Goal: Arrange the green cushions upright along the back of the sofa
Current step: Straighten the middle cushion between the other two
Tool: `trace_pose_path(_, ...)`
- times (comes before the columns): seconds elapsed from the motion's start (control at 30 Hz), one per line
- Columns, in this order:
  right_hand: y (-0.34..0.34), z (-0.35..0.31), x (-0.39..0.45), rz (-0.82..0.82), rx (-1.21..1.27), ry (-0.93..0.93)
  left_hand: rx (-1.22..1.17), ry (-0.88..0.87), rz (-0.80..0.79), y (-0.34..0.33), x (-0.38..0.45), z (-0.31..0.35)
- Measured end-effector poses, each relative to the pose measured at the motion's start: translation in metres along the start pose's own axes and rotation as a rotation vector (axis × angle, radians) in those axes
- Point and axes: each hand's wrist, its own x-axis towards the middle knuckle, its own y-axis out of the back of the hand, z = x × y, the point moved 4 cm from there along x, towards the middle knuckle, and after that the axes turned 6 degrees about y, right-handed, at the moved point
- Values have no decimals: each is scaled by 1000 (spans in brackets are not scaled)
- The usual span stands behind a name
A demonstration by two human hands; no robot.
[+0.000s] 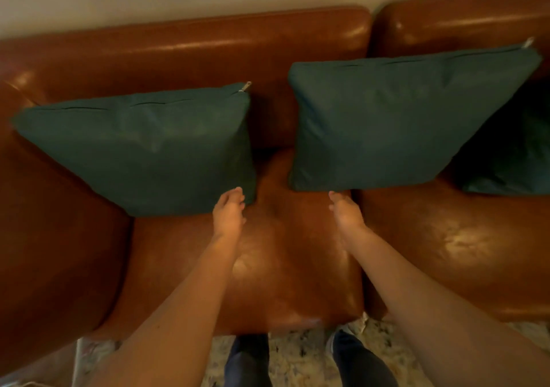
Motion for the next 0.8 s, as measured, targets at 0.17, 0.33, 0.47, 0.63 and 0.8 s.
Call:
trace_pose_path(0.17,84,5,1,42,-125,106,147,-20,-92,-81,-47,-13)
trace_pose_path(0.33,134,13,13,23,-73,84,218,-57,-98,-125,-62,-13)
trace_pose_path(0.47,171,5,29,64,17,95,219,-84,-104,-146,-58,-1)
trace_pose_path(0.63,225,-49,68,158,130,223,136,-148,-1,-155,-40,32)
trace_pose_path(0.8,254,-98,97,187,282,277,-14,-186,64,-165,-34,57)
